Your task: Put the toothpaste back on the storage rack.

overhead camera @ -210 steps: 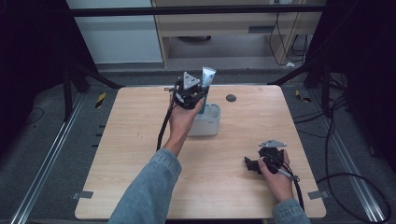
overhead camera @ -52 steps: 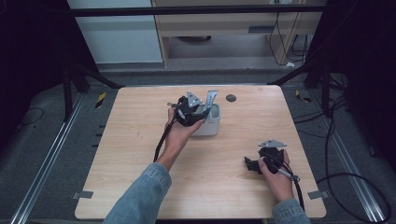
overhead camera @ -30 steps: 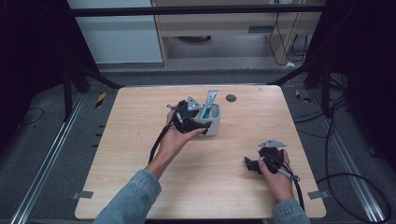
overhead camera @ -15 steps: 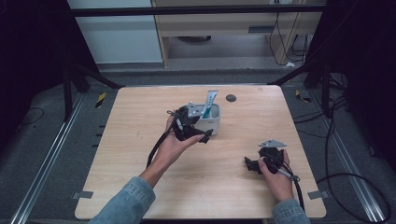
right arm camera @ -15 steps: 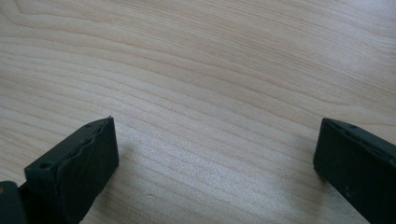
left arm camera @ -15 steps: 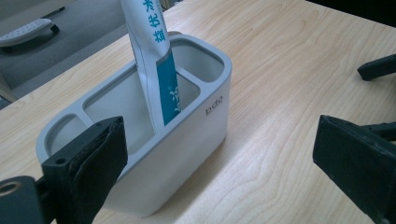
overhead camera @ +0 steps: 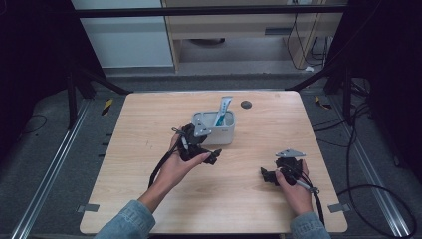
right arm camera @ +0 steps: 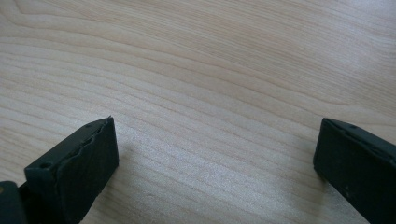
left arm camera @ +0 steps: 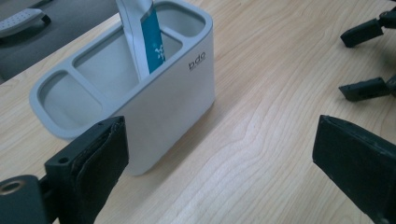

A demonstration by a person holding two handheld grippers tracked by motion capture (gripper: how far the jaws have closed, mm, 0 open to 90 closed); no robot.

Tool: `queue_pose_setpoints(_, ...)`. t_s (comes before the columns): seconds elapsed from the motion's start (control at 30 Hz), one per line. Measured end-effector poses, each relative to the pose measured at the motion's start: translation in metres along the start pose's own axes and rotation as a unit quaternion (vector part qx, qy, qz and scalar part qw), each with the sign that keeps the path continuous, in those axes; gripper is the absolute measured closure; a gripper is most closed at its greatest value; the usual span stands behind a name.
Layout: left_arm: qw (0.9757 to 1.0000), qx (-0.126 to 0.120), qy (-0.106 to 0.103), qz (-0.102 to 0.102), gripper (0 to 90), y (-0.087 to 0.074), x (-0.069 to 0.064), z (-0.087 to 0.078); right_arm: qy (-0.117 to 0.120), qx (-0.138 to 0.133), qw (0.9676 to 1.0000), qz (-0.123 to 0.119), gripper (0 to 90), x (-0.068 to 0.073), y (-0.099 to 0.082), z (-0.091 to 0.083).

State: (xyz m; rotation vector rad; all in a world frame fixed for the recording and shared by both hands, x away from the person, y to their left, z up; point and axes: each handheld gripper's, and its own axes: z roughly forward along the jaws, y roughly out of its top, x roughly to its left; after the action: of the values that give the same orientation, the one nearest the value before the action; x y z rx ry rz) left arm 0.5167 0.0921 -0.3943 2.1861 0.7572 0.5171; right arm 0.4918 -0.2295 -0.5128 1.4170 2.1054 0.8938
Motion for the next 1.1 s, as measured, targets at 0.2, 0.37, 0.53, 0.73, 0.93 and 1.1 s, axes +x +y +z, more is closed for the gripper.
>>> queue_pose_setpoints(0.2,1.0000,0.005,-0.001,0.001,3.3,-0.011,-0.001,-0.004,0.000,0.000,1.0000,0.000,0.4,0.000,0.000,0.000)
queue_pose_setpoints(0.37,0.9999,0.013,-0.003,-0.001,3.3,-0.025,-0.001,-0.005,0.000,0.000,1.0000,0.000,0.4,0.000,0.000,0.000)
queue_pose_setpoints(0.53,0.9998,0.014,0.004,-0.010,4.4,-0.042,0.003,-0.007,0.000,0.000,1.0000,0.000,0.4,0.000,0.000,0.000)
queue_pose_setpoints(0.73,0.9991,0.027,0.010,-0.030,4.4,-0.068,0.010,-0.009,0.000,0.000,1.0000,0.000,0.4,0.000,0.000,0.000)
queue_pose_setpoints(0.93,0.9977,0.036,0.023,-0.053,4.0,-0.090,0.024,-0.018,0.000,0.000,1.0000,0.000,0.4,0.000,0.000,0.000)
queue_pose_setpoints(1.1,0.9962,0.042,0.033,-0.068,4.0,-0.106,0.034,-0.023,-0.001,-0.001,1.0000,-0.003,0.6,0.000,0.000,0.000)
